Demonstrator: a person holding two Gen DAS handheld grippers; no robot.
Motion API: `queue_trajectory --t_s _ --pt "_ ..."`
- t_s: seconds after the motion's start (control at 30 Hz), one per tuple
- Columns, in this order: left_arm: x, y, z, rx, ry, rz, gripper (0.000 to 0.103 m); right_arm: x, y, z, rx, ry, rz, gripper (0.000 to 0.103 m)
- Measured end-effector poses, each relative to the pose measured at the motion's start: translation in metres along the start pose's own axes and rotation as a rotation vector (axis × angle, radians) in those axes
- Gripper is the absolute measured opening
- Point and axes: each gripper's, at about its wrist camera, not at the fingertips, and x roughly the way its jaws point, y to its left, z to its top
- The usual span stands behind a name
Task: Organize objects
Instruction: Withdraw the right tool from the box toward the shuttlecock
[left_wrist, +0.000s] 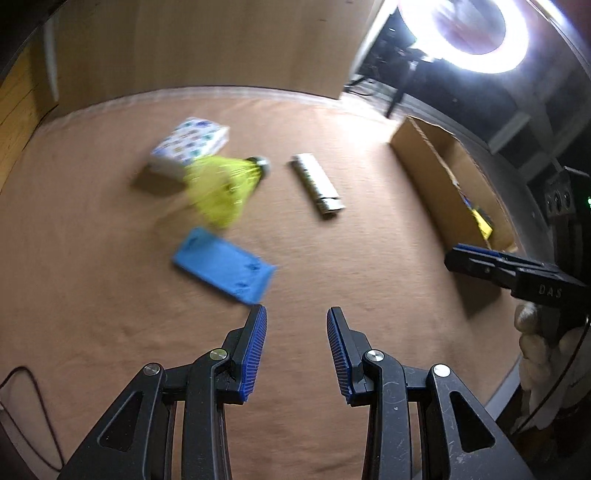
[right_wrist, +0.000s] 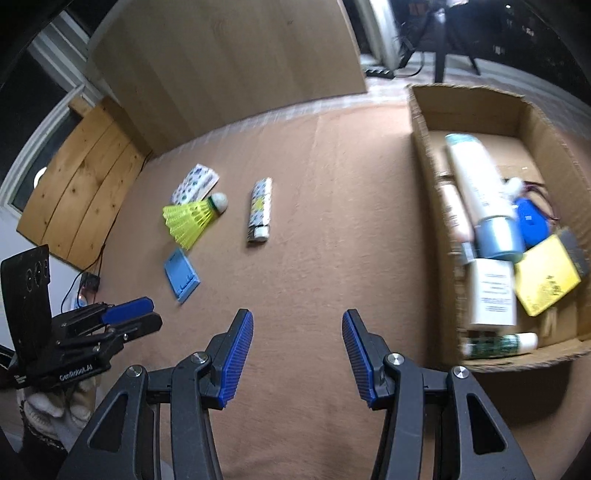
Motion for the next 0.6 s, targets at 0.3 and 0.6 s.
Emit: queue_trajectory --t_s 0.3,0.6 --pt "-0.001 0.032 -0.001 -0.063 -0.004 0.020 0.037 0.021 0.021 0.012 -0.021 0.002 0.004 0.046" --pt "0.007 0.046 0.015 -0.076 -0.001 0.044 0.037 0.037 0.033 0.033 -0.030 0.010 0.010 0.046"
